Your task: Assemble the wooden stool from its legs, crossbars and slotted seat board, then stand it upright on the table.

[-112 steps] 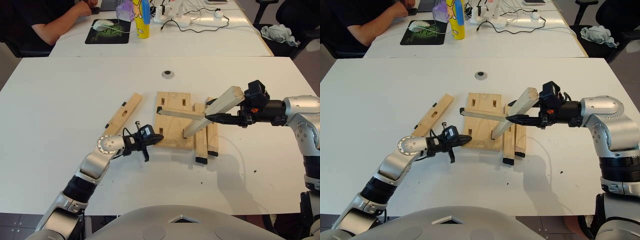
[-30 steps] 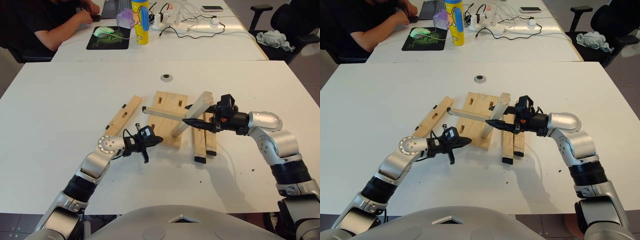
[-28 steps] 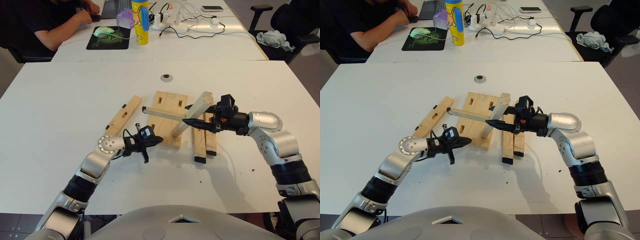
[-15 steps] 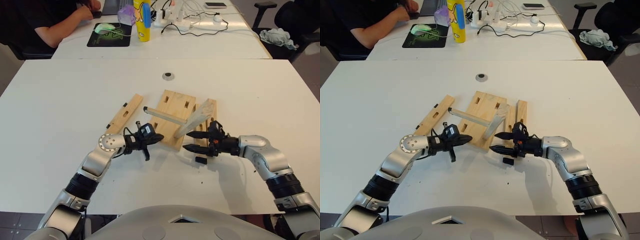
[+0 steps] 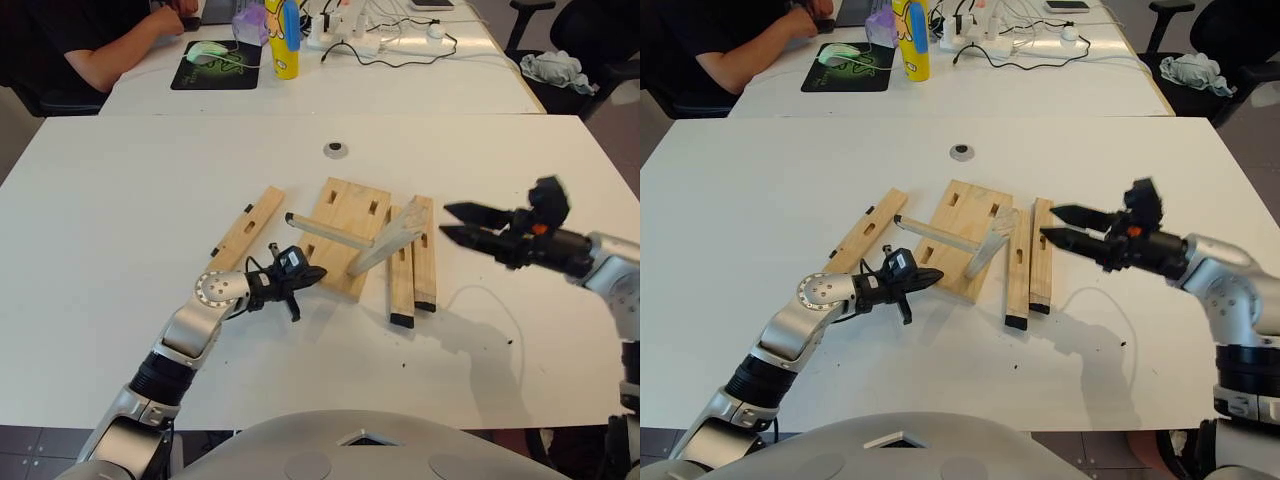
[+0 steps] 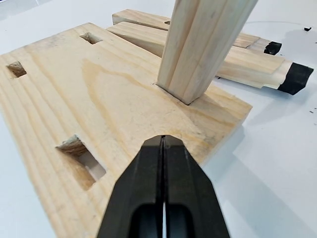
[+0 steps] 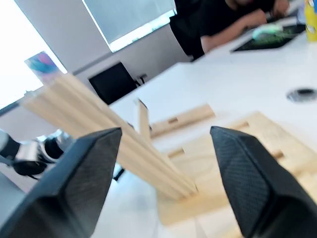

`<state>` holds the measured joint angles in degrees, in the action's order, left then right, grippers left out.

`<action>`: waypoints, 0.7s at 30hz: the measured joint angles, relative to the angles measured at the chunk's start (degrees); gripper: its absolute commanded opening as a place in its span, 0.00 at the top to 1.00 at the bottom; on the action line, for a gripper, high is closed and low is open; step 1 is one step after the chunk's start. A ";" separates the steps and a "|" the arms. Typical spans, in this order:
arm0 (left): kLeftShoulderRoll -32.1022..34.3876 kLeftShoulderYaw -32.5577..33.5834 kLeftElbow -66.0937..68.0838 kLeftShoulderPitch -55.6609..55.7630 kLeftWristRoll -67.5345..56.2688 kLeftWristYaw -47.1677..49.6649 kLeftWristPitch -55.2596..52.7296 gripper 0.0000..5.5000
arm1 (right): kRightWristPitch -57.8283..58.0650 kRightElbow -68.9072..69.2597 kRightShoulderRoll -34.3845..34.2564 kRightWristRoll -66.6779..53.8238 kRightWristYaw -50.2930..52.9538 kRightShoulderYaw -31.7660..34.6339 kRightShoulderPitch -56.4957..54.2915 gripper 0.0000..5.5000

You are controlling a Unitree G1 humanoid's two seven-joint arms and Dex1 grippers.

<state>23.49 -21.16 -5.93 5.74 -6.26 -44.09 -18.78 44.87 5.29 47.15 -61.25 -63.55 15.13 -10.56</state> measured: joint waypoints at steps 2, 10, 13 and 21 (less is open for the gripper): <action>0.00 0.14 -0.33 -0.42 -0.44 0.23 -0.07 1.00 | 3.56 2.69 -0.63 -9.63 4.01 1.57 -3.12 0.55; 0.06 0.47 -2.47 -1.55 -0.63 1.10 -1.97 1.00 | 2.79 19.64 -11.49 -27.67 28.84 -2.35 -12.28 0.79; 0.04 0.44 -2.47 -1.52 -0.63 1.13 -2.12 1.00 | 0.56 22.43 -13.44 -20.45 29.25 -5.88 -12.28 0.87; -0.01 0.37 -2.23 -1.32 -0.64 1.10 -2.11 1.00 | -2.61 22.25 -15.85 -23.67 33.74 -4.35 -20.50 0.99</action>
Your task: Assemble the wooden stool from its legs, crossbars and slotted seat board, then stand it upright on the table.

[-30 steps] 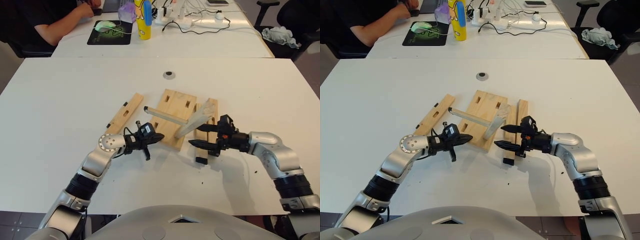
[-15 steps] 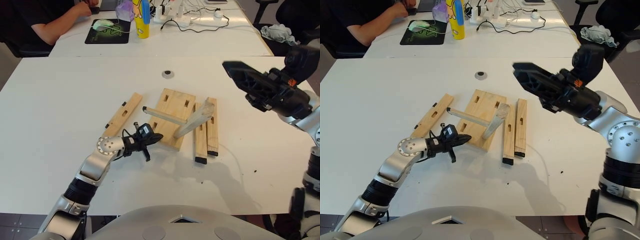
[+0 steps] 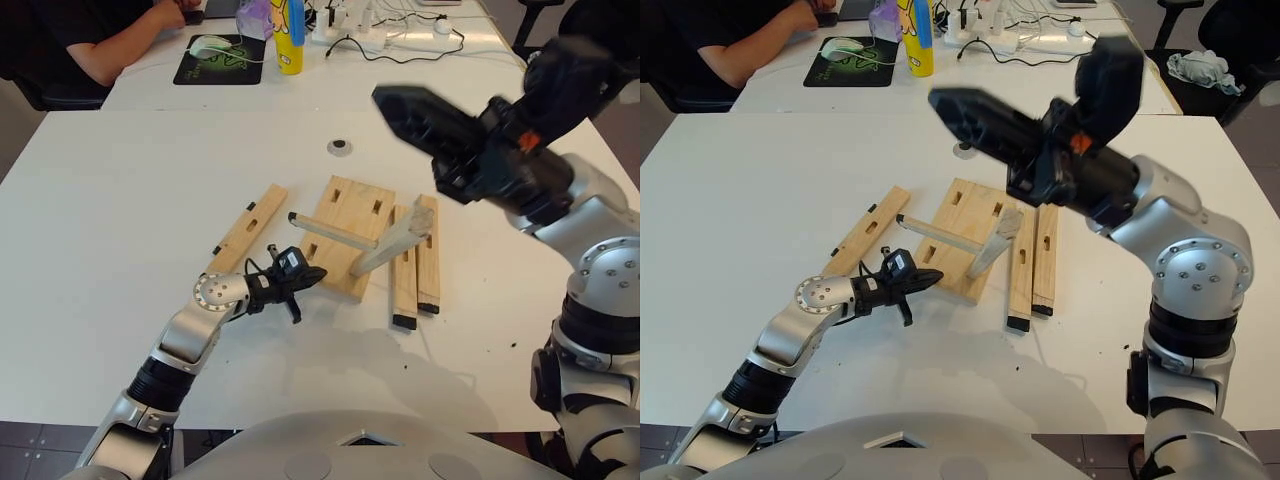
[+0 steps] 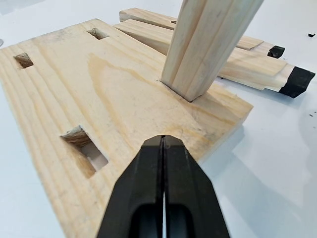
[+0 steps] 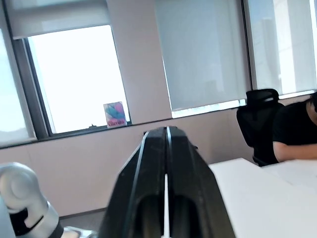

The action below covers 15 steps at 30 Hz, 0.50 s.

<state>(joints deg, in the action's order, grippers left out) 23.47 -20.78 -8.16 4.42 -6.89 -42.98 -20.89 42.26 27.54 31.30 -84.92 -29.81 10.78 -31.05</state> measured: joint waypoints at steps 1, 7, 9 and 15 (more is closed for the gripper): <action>-0.01 0.00 0.01 0.00 0.00 0.00 0.00 1.00 | -0.49 -0.21 -0.16 -1.74 0.94 0.66 -1.55 0.99; -0.24 -0.13 -0.14 0.16 -0.08 0.08 0.19 1.00 | 0.27 1.72 3.97 9.14 -4.75 -6.19 9.27 0.99; -0.21 -0.19 0.01 0.44 -0.14 0.05 0.15 1.00 | -5.00 2.69 5.16 15.41 -9.47 -8.02 15.44 0.99; -0.14 -0.90 0.41 0.75 0.09 0.04 -0.40 1.00 | -7.90 3.01 2.18 15.03 -8.19 -7.91 16.07 0.99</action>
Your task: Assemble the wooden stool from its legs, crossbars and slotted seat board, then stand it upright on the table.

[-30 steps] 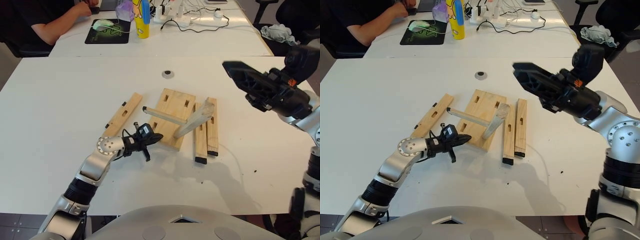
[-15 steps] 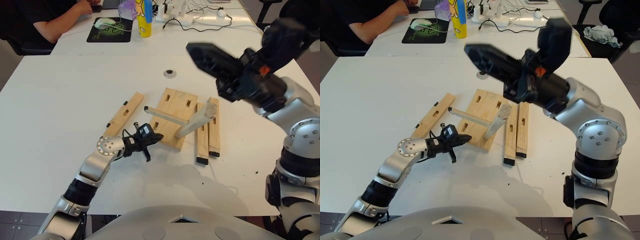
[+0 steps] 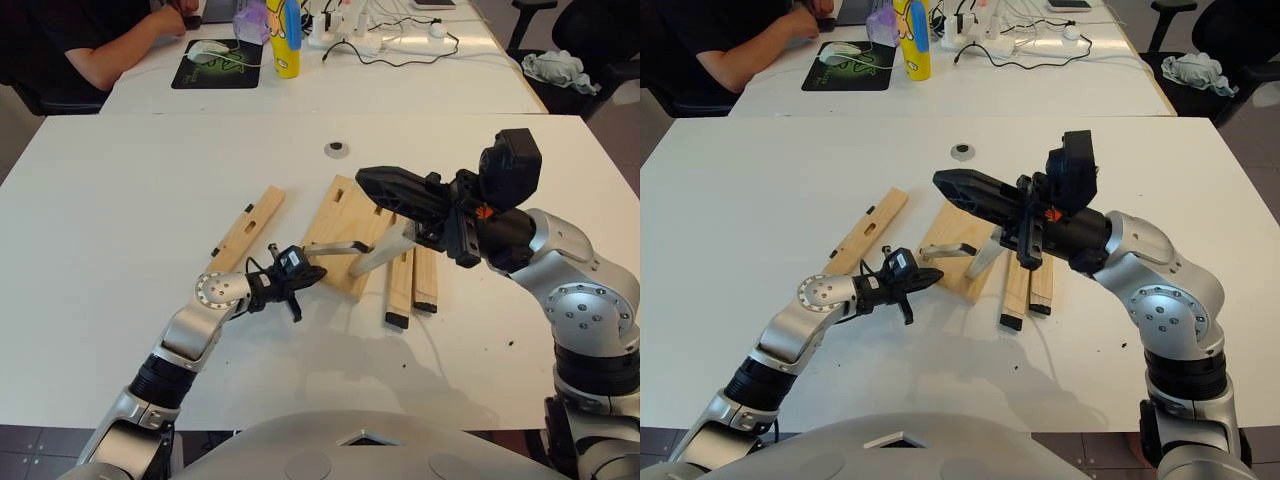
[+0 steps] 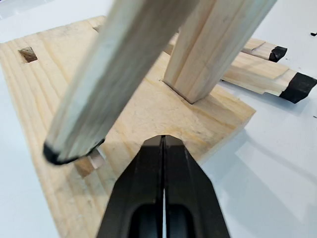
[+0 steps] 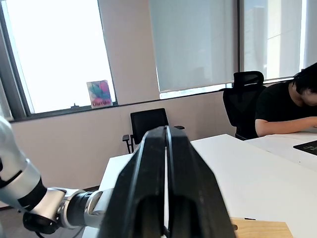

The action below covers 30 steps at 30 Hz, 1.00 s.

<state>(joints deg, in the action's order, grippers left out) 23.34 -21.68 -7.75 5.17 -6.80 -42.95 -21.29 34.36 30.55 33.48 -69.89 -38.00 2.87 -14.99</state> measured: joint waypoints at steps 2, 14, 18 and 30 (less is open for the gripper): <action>-0.13 -0.09 -0.26 0.00 -0.09 0.05 0.04 1.00 | 1.26 -1.79 -0.70 -7.66 3.83 2.22 -3.17 0.99; -0.70 0.26 -0.45 -0.91 -0.50 1.73 0.08 1.00 | 5.68 -8.66 2.87 -32.79 12.93 12.94 -10.86 0.99; -0.67 0.35 -0.43 -0.88 -0.53 1.68 0.08 1.00 | 6.08 -9.90 2.79 -29.74 12.07 13.00 -9.70 0.99; 0.61 2.72 -1.55 -1.90 -3.85 0.63 -1.87 1.00 | -3.66 -20.65 5.99 16.10 -3.46 2.11 7.08 0.99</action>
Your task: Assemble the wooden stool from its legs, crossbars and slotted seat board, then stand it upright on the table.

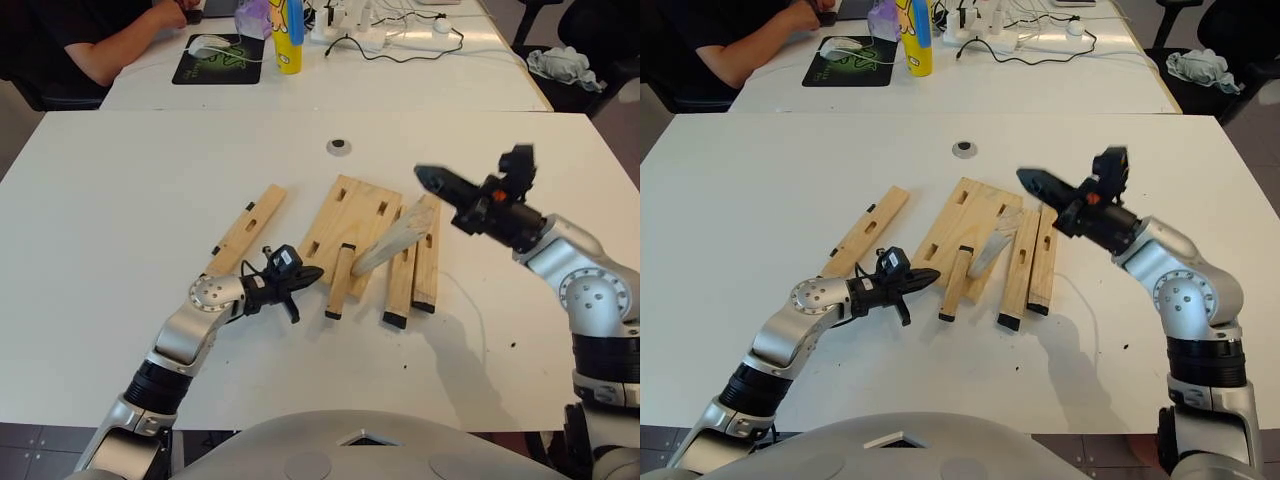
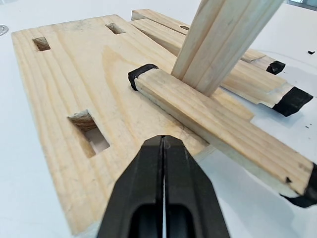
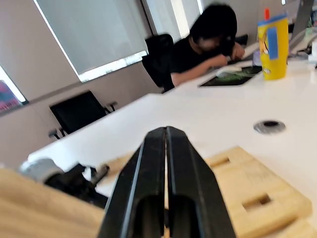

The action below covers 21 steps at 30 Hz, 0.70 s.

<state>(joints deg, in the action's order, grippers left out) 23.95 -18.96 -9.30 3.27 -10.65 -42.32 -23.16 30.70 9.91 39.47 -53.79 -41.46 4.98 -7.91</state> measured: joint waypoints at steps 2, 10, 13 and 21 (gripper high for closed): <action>0.43 0.00 -0.05 0.13 0.02 -0.27 0.01 1.00 | -2.75 -0.35 3.18 7.66 -3.73 -2.54 2.92 0.99; 1.68 2.04 -0.08 0.25 -0.41 -0.64 -0.85 1.00 | -3.40 1.87 9.89 17.22 -16.97 -6.40 10.64 0.99; 1.74 2.23 -0.09 0.23 -0.42 -0.62 -0.94 1.00 | -0.48 5.13 11.18 16.82 -20.41 -8.18 11.49 0.99; 2.40 4.17 -0.08 0.38 -0.45 -0.58 -1.88 1.00 | 1.05 7.77 5.40 23.70 -14.12 -14.75 11.94 0.99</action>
<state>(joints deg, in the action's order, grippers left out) 26.35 -14.79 -9.38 3.65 -11.10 -42.89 -25.04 31.75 17.67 44.87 -30.09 -55.58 -9.77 4.03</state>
